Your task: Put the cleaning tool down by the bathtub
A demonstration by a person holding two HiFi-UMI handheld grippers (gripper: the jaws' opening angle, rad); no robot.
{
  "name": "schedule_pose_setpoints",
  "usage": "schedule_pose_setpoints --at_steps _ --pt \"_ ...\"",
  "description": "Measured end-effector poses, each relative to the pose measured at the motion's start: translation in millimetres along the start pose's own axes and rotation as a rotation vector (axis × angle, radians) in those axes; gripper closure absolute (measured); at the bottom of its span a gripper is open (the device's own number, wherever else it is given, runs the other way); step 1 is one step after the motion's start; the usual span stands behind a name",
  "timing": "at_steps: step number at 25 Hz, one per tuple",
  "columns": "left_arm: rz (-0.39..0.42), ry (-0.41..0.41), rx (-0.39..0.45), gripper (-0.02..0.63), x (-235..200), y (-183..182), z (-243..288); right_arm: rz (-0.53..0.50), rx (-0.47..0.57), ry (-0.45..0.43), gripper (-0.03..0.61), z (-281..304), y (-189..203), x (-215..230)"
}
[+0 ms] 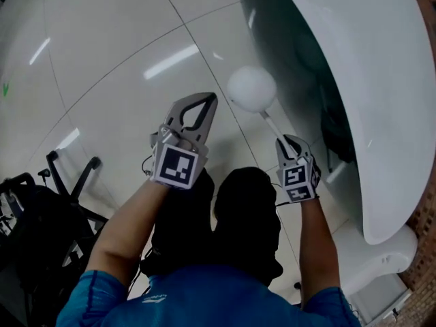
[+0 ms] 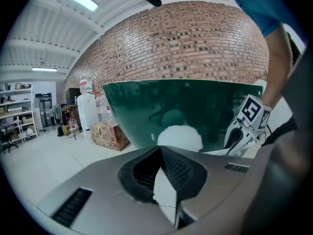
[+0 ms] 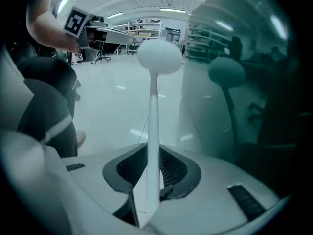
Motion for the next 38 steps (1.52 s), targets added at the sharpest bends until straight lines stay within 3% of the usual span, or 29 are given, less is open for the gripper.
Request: schedule_pose_setpoints --at_steps 3,6,10,16,25,35,37,38 --pt "0.003 0.051 -0.012 0.617 10 38 23 0.007 -0.025 -0.002 0.486 47 25 -1" --pt "-0.048 0.091 -0.005 0.617 15 69 37 -0.007 -0.054 -0.004 0.486 87 49 -2" --pt "-0.121 0.098 -0.018 0.617 12 102 50 -0.004 -0.107 0.007 0.486 125 72 -1" --pt "-0.128 0.099 -0.017 0.617 4 138 65 -0.025 -0.164 0.019 0.486 186 77 2" --pt "-0.098 0.105 -0.030 0.617 10 147 66 0.007 -0.302 0.033 0.486 237 101 10" --pt "-0.050 0.095 -0.021 0.617 15 136 69 0.101 -0.345 0.040 0.480 257 114 10" --pt "-0.053 0.085 -0.021 0.617 12 135 67 0.120 -0.335 0.046 0.464 256 114 14" --pt "-0.057 0.079 -0.023 0.617 10 133 66 0.132 -0.334 0.043 0.427 254 114 14"
Point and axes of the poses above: the fingertips, and each gripper's own axes: z forward along the fingers, x to its right, y out of its underside, the point moved 8 cm from there along -z, backward along the fingers, and after that the axes turned 11 degrees about -x, right-handed, at the moved point
